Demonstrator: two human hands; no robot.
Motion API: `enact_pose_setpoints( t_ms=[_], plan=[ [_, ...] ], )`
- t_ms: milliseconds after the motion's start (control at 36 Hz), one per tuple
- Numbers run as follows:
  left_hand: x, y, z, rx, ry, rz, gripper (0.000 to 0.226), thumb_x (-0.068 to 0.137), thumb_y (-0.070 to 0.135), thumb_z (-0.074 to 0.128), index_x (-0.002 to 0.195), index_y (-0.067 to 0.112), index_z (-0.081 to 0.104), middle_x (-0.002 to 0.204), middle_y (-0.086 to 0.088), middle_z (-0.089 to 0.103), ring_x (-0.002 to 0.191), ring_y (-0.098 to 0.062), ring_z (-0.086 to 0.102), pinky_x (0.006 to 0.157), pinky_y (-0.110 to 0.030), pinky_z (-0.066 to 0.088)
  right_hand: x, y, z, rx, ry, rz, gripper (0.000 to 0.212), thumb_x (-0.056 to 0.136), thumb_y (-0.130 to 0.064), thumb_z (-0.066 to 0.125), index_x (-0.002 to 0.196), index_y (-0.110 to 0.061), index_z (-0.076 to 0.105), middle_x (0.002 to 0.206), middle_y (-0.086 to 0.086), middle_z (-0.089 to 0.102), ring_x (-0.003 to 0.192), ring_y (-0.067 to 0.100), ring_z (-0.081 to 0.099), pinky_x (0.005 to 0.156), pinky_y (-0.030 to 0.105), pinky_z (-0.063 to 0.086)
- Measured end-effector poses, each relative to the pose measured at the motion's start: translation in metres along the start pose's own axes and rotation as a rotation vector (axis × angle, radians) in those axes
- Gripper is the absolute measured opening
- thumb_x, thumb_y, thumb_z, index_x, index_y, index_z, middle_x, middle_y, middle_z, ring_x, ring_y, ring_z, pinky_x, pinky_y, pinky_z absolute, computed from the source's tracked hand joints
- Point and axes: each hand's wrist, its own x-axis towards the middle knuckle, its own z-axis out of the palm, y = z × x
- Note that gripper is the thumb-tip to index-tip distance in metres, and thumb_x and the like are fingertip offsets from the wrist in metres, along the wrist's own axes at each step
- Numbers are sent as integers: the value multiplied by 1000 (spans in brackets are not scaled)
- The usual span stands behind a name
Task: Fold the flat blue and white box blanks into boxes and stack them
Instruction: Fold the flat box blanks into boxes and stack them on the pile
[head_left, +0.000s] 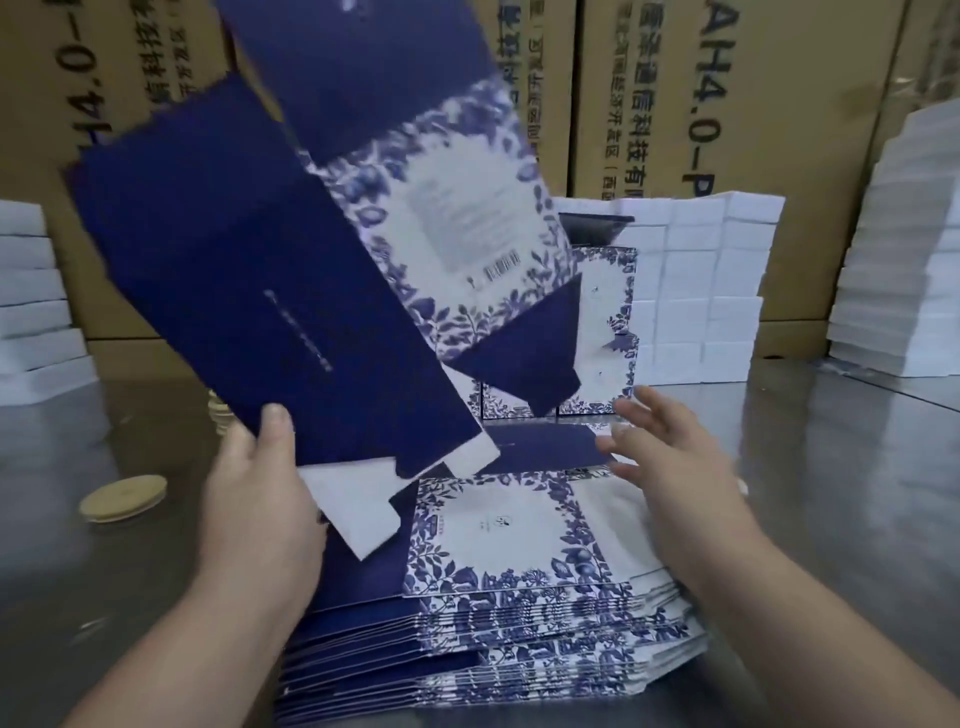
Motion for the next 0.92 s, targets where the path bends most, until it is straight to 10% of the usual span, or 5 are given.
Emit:
enact_pose_setpoints(
  t_ms=[250, 389, 583, 750, 917],
  plan=[
    [7, -11, -4, -64, -208, -294, 22, 98, 16, 44, 99, 15, 66, 89, -7, 74, 73, -22, 72, 49, -30, 54, -9, -12, -4, 318, 56, 161, 30, 86, 14, 49, 76, -9, 66, 57, -6, 61, 49, -14, 51, 49, 2, 35],
    [9, -15, -4, -17, -269, -350, 22, 97, 9, 44, 104, 12, 65, 87, -10, 74, 65, -22, 71, 45, -29, 54, -9, -20, -3, 398, 79, 157, 23, 96, -31, 51, 91, -35, 74, 110, 2, 69, 90, 21, 67, 86, 40, 50],
    [10, -15, -9, 28, -286, -320, 20, 95, 15, 49, 95, 24, 67, 76, -6, 74, 51, -21, 67, 36, -27, 47, -8, -21, -1, 335, 17, 122, 40, 95, -23, 52, 64, -29, 76, 63, -18, 69, 56, 11, 66, 72, 39, 47],
    [6, -6, -9, 68, -306, -242, 28, 92, 33, 51, 117, 24, 61, 119, -7, 64, 112, -30, 58, 99, -48, 42, -7, -14, -4, 259, 60, 141, 32, 97, -18, 41, 86, -33, 67, 63, -25, 67, 64, 14, 63, 84, 45, 48],
    [-2, -2, -6, 15, -297, -214, 40, 91, 41, 47, 123, 19, 58, 123, -10, 61, 113, -32, 57, 97, -49, 43, -7, -18, 1, 257, 60, 179, 21, 95, -24, 51, 84, -33, 67, 71, -2, 55, 61, 17, 63, 80, 38, 54]
  ],
)
